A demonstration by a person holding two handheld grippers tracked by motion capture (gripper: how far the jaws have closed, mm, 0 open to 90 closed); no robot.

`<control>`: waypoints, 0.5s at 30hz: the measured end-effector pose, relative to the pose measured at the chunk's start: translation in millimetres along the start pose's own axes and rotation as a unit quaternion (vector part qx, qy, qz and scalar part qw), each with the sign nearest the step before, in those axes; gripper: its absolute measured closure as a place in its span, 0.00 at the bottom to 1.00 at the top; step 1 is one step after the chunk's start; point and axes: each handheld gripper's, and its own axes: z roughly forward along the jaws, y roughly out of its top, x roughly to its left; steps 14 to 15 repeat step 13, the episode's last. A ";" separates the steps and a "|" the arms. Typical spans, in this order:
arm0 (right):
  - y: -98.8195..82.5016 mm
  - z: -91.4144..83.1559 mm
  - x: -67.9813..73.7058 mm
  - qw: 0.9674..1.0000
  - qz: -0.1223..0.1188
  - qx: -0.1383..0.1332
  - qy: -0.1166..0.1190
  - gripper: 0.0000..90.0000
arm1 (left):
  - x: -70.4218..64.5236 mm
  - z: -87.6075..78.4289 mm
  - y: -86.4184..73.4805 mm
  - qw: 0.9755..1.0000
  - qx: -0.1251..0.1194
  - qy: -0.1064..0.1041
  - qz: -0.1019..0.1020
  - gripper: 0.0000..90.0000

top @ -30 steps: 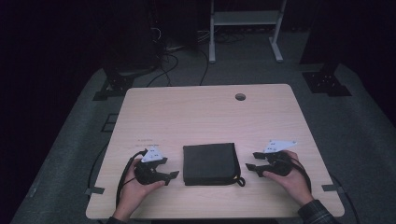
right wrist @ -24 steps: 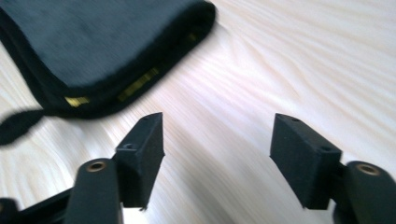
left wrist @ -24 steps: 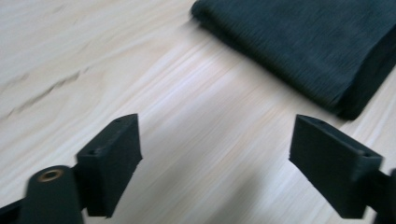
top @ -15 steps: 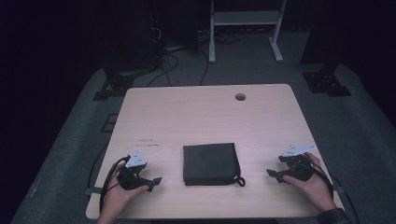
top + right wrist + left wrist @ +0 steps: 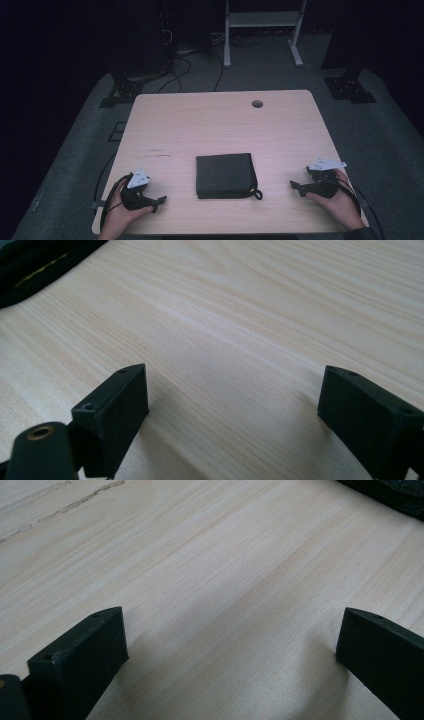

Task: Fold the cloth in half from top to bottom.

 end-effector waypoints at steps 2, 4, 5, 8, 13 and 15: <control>0.0 0.0 -0.1 1.000 0.003 0.000 -0.002 0.13 | 0.0 0.1 0.0 1.000 -0.001 -0.001 0.000 0.00; -0.2 -0.1 0.1 1.000 0.005 0.000 -0.004 0.13 | 0.1 0.2 0.2 1.000 0.000 -0.001 0.001 0.00; -0.2 -0.1 0.1 1.000 0.005 0.000 -0.004 0.13 | 0.1 0.2 0.2 1.000 0.000 -0.001 0.001 0.00; -0.5 -0.4 0.3 1.000 0.006 0.000 -0.005 0.13 | 0.0 0.3 0.4 1.000 0.000 -0.001 0.001 0.00; -0.6 -0.4 0.3 1.000 0.006 0.000 -0.005 0.13 | -0.1 0.4 0.3 1.000 0.000 -0.001 0.000 0.00; -0.6 -0.4 0.3 1.000 0.006 0.000 -0.005 0.13 | -0.1 0.4 0.3 1.000 0.000 -0.001 0.000 0.00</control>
